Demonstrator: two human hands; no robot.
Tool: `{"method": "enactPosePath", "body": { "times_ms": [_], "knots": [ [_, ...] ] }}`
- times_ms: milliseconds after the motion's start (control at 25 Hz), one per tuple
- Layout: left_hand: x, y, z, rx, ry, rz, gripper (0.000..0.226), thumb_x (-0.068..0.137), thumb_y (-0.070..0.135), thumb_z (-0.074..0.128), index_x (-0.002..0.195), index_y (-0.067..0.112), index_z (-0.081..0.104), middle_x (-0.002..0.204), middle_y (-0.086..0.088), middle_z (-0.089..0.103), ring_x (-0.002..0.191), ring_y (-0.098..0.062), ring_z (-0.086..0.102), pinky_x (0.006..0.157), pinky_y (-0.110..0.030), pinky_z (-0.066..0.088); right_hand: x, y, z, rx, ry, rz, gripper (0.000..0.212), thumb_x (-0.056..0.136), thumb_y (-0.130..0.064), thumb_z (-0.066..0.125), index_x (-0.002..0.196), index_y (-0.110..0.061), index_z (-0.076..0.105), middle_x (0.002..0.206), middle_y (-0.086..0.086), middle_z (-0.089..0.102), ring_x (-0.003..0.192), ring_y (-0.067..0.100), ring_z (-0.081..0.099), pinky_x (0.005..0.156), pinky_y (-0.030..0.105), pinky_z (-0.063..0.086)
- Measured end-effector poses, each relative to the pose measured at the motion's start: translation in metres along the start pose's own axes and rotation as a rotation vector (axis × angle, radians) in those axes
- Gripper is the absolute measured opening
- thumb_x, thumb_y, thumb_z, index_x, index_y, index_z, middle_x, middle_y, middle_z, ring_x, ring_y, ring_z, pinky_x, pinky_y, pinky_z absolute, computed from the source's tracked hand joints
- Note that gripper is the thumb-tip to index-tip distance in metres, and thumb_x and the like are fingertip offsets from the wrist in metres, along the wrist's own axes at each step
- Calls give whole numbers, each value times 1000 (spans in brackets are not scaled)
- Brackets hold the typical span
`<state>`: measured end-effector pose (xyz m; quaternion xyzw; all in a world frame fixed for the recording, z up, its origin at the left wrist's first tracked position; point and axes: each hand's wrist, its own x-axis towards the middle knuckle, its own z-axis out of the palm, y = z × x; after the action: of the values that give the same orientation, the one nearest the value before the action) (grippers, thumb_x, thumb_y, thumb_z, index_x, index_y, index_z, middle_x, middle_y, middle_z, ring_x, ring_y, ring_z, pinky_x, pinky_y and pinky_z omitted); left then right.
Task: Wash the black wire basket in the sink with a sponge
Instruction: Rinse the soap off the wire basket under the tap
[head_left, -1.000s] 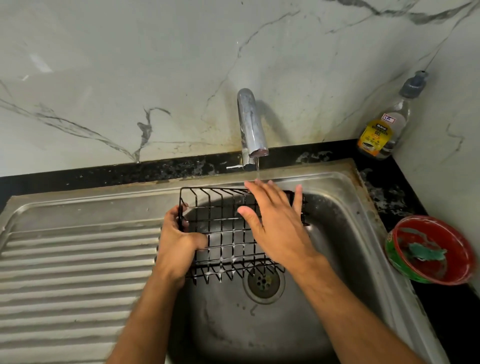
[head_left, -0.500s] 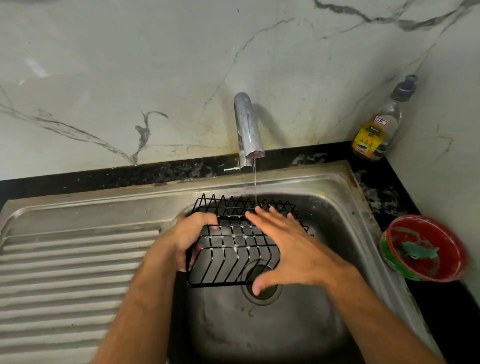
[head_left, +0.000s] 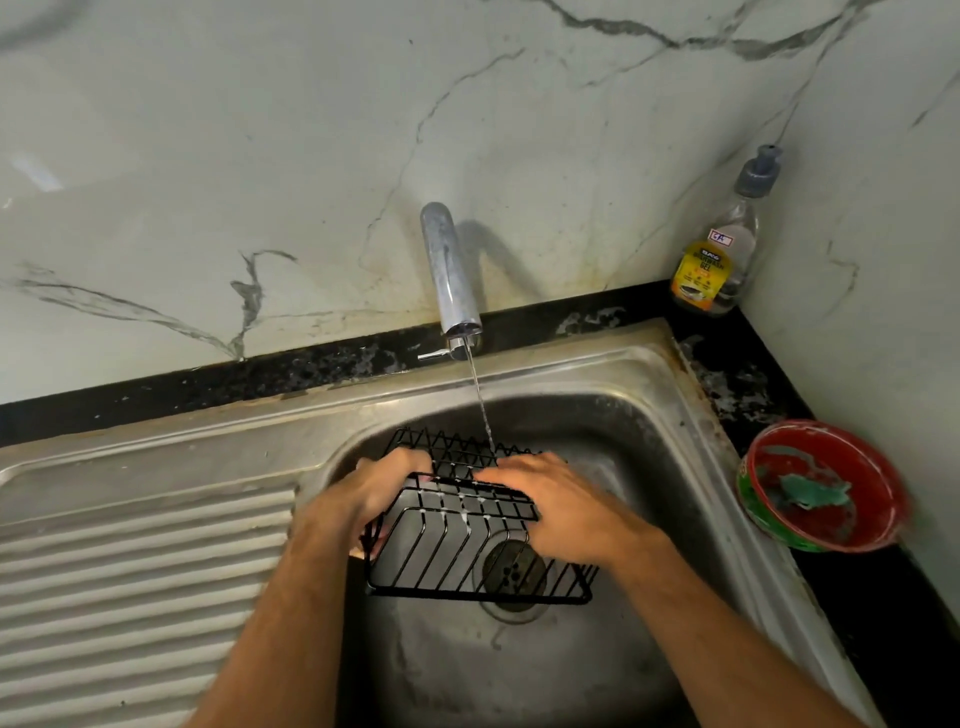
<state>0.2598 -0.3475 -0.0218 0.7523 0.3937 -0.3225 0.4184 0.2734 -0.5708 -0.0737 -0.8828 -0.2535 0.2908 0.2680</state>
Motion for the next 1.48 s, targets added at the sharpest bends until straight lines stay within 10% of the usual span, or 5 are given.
{"method": "enactPosePath", "body": {
  "times_ms": [440,600,800,1040,1480],
  "knots": [
    [5,12,2,-328,-21,209,78,61,87,62,113,29,67,118,-5,66,107,-31,64,76,-41,57,35,23,-38,375,233,137,67,79,9,56,103,-52,72,123,-13,69,87,3,71,83,28,60],
    [-4,8,8,-228,-138,371,109,52,86,77,143,31,54,139,11,62,128,-16,58,110,-44,44,34,24,-50,476,225,216,48,83,9,62,106,-30,78,101,-14,73,63,-19,58,62,2,46],
    [0,11,20,-153,-28,338,89,41,67,80,119,30,58,113,7,67,103,-16,64,92,-42,55,35,18,-63,535,239,290,35,88,2,64,110,-23,78,108,-3,75,60,-10,60,51,7,42],
    [4,14,27,-136,181,230,110,22,82,75,116,25,67,114,-8,67,107,-31,61,96,-44,50,30,-6,-64,678,293,110,53,91,10,42,119,-24,72,115,-10,73,107,-4,65,109,26,43],
    [-28,46,49,211,246,81,154,51,94,66,161,10,-1,166,-21,7,153,-42,10,123,-54,19,16,3,-29,703,451,96,63,91,3,46,121,-48,67,114,-16,73,54,8,58,58,37,55]
  ]
}}
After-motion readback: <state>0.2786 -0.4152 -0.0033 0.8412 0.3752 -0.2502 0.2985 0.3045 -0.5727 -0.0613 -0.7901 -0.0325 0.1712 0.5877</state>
